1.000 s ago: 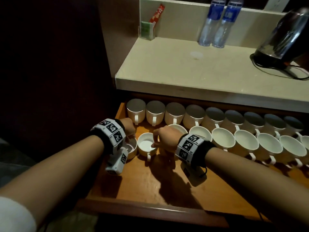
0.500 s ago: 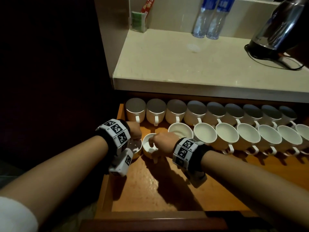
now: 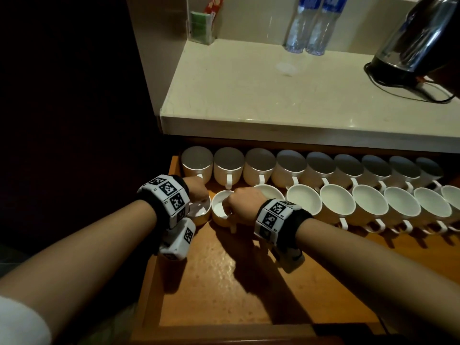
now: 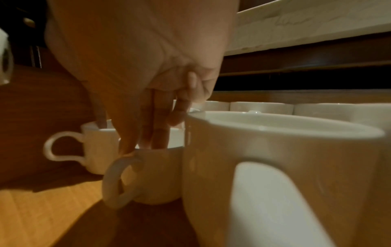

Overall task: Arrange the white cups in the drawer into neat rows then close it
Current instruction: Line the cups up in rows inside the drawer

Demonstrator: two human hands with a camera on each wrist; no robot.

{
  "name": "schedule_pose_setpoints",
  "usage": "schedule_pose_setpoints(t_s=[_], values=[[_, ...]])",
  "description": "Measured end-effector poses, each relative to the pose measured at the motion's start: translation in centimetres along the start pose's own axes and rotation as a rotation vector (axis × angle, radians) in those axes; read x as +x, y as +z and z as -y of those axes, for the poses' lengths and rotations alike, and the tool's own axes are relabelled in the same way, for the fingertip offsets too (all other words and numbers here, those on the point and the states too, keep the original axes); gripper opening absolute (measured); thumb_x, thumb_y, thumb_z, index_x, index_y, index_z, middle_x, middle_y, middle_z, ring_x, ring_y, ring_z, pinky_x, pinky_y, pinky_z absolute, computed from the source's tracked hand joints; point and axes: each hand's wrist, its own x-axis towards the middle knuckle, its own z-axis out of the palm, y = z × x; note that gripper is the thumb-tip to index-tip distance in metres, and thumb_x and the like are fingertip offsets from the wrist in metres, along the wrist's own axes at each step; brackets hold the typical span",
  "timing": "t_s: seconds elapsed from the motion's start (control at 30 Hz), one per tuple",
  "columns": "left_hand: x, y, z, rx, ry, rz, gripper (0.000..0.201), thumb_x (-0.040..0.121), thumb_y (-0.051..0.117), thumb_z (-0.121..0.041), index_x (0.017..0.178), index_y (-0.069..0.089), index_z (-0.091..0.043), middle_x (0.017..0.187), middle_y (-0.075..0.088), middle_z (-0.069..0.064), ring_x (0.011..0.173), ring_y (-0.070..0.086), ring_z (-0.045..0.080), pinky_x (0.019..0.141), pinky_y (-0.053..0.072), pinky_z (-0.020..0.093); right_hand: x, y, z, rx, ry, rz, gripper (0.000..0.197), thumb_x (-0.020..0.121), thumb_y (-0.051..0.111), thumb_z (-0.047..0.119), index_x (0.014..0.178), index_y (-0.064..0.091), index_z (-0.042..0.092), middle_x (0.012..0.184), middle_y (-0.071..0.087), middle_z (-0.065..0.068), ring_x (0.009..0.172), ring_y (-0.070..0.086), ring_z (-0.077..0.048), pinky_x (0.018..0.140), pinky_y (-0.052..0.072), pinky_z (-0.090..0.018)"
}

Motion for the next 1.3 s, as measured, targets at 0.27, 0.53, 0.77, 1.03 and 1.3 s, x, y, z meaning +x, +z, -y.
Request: schedule_pose_setpoints(t_s=[0.27,0.53,0.77,1.03,1.3], values=[[0.0,-0.3,-0.3,-0.042,-0.027,0.024,0.032,0.087,0.053,-0.013,0.115,0.062,-0.001,0.104,0.059,0.01,0.093,0.055,0.02,0.055,0.042,0.02,0.6,0.1,-0.5,-0.019,-0.015,0.011,0.025,0.086,0.062,0.033,0.104,0.069,0.016,0.103,0.065,-0.007,0.095,0.062,-0.026,0.067,0.037,-0.028],[-1.1,-0.7,-0.1,-0.149,0.006,0.003,0.023,0.088,0.052,-0.005,0.103,0.065,0.004,0.091,0.061,0.01,0.083,0.058,0.018,0.052,0.04,0.017,0.2,-0.2,-1.5,0.256,0.04,0.007,0.026,0.087,0.062,0.033,0.109,0.065,0.019,0.113,0.065,-0.004,0.103,0.061,-0.024,0.081,0.048,-0.033],[-4.2,-2.9,-1.4,-0.264,0.132,-0.083,0.015,0.087,0.053,-0.002,0.097,0.064,-0.003,0.109,0.067,0.018,0.078,0.062,0.022,0.08,0.052,0.032,-5.3,-2.5,-2.9,0.442,0.138,-0.113,0.028,0.089,0.062,0.035,0.107,0.067,0.014,0.106,0.069,-0.002,0.091,0.059,-0.013,0.074,0.043,-0.025],[-10.7,-3.3,-4.5,-0.218,0.285,-0.102,0.033,0.093,0.053,-0.012,0.125,0.057,-0.006,0.11,0.064,0.01,0.072,0.056,0.006,0.045,0.046,0.008,-12.8,-2.9,-3.1,0.486,0.16,-0.081,0.029,0.087,0.063,0.038,0.104,0.068,0.015,0.101,0.07,-0.001,0.092,0.064,-0.016,0.08,0.051,-0.029],[-16.9,0.7,-8.1,-0.174,0.35,-0.09,0.038,0.092,0.056,-0.025,0.126,0.056,-0.008,0.119,0.063,0.007,0.099,0.062,0.015,0.079,0.049,0.02,-19.3,-3.3,-2.8,0.484,-0.024,0.081,0.034,0.087,0.063,0.038,0.107,0.066,0.011,0.099,0.071,-0.006,0.086,0.066,-0.019,0.076,0.05,-0.028]])
